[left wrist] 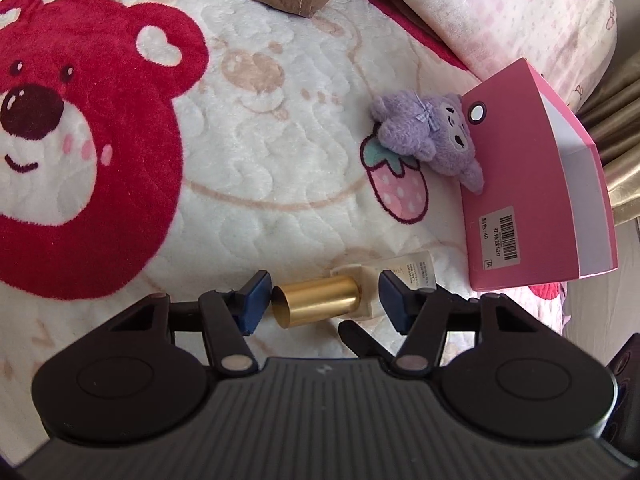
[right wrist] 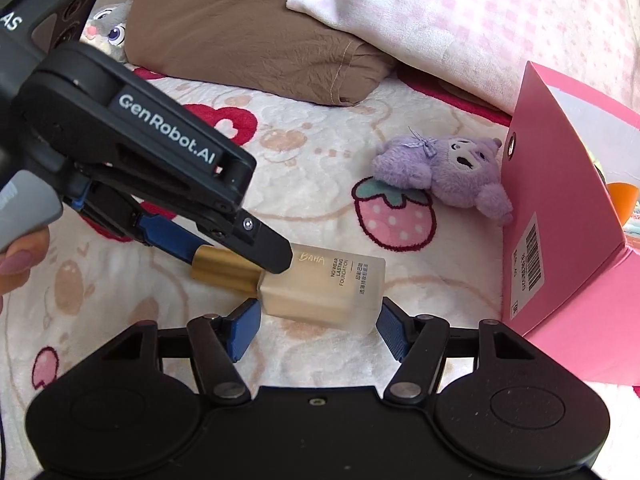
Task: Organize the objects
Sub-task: 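Lift the foundation bottle with the left gripper and carry it over the pink box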
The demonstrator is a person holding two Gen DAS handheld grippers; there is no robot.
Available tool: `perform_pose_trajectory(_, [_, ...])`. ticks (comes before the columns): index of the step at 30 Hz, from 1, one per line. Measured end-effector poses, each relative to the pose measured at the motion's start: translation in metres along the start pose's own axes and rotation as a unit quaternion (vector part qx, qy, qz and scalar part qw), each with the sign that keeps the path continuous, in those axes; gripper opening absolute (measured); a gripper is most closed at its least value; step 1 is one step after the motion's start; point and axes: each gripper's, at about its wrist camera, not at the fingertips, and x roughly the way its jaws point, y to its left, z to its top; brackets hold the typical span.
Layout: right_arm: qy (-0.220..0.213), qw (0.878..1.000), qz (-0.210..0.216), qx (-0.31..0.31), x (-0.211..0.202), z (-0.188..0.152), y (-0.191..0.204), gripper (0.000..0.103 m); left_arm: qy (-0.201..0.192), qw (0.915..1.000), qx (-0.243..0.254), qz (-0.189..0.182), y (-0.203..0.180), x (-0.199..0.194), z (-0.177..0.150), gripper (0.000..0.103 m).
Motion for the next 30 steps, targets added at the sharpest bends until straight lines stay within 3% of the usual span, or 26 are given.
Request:
perform_pose_trajectory(9, [-0.015, 1.0, -0.007, -0.018, 0.014, -0.001, 0.003, 0.075, 0.003, 1.0, 0.001, -0.006, 0.003, 0.003, 0.002, 0.058])
perform_pose_trajectory(16, [-0.019, 1.0, -0.018, -0.01, 0.007, -0.001, 0.006, 0.071, 0.0, 1.0, 0.002, -0.001, -0.001, -0.002, -0.001, 0.06])
perform_pose_trajectory(30, [-0.021, 1.0, 0.011, 0.01, -0.06, 0.008, 0.015, 0.071, -0.041, 0.9967, 0.067, 0.021, -0.045, -0.079, -0.04, 0.06])
